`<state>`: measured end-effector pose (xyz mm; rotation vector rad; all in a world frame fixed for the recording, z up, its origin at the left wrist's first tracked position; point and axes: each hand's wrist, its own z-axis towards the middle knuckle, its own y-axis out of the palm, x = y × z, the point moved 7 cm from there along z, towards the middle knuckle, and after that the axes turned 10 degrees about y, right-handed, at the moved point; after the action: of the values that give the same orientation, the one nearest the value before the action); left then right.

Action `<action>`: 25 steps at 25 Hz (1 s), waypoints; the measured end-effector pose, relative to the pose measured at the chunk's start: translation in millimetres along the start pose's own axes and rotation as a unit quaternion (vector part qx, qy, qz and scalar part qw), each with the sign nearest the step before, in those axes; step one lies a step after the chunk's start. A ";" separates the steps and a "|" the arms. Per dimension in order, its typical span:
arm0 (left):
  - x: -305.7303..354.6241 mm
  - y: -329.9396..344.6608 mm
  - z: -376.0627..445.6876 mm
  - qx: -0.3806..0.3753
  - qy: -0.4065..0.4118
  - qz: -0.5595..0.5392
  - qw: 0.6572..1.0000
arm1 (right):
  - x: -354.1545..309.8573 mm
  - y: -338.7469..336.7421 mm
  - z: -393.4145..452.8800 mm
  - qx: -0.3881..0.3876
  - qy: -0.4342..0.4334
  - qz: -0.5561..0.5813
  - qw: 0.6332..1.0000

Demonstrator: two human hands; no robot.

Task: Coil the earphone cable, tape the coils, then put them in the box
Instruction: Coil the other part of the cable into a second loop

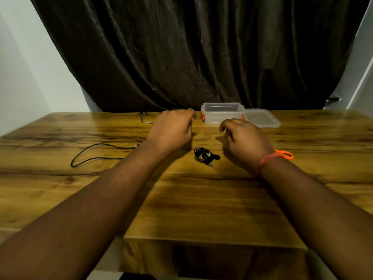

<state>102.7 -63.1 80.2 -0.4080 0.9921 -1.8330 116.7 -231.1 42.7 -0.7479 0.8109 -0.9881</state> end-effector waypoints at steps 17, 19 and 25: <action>-119.2 -50.5 -146.0 0.128 -0.368 -0.406 0.826 | -258.3 7.2 -197.1 -0.150 -0.408 0.074 0.897; -114.4 -63.1 -150.6 0.179 -0.371 -0.445 0.795 | -266.7 34.5 -229.6 -0.203 -0.268 0.201 0.920; -94.9 -147.0 -191.2 0.351 -0.301 -0.448 0.765 | -244.5 170.5 -281.4 -0.381 0.031 0.243 0.892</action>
<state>-65.0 134.2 91.6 -1.0172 -0.4819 -2.4594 -131.3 6.8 -180.7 -1.1039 1.3921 -0.2111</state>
